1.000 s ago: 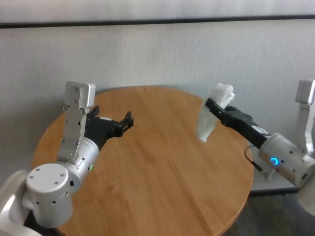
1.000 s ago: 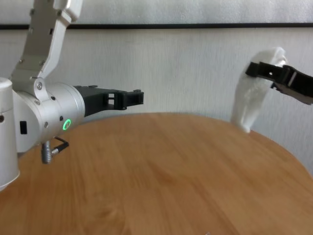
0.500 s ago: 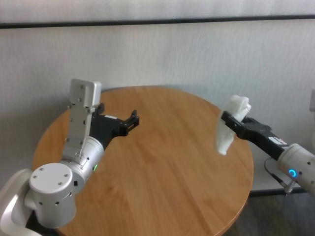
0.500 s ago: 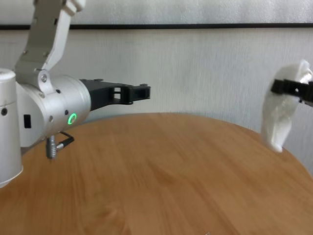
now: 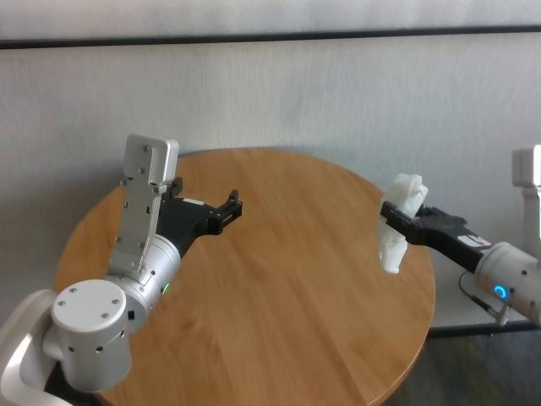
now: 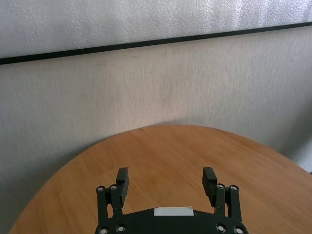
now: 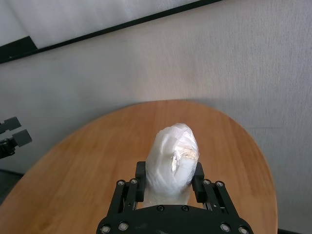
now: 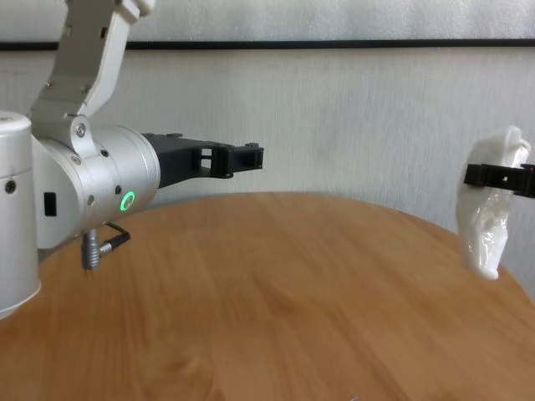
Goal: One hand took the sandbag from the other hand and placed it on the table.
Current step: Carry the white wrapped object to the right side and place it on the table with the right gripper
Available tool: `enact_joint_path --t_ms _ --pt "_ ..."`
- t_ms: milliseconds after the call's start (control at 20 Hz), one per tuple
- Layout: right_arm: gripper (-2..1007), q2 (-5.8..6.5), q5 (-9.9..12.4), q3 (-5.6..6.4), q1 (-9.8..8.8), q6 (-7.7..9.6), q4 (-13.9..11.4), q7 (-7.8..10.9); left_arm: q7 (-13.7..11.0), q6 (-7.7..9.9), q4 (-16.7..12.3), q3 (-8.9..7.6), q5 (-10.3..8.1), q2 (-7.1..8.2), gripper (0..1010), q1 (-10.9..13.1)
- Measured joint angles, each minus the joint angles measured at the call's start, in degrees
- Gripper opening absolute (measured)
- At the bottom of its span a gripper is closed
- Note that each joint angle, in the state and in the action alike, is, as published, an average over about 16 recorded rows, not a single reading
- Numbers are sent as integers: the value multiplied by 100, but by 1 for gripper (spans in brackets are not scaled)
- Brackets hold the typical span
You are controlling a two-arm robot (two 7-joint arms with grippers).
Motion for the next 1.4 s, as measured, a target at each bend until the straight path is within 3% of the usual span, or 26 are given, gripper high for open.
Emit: enact_joint_path --t_ms 550,1050,1400 --pt "545 -191 -520 -363 707 483 789 225 15 -22 28 -3 -20 3 1000 -4" --pt "545 -447 -912 -671 1301 741 1705 559 21 -31 37 -6 -27 4 1000 -7" --pt "548 -549 -1087 -828 1540 864 2077 700 22 -34 41 -7 -30 4 1000 -8"
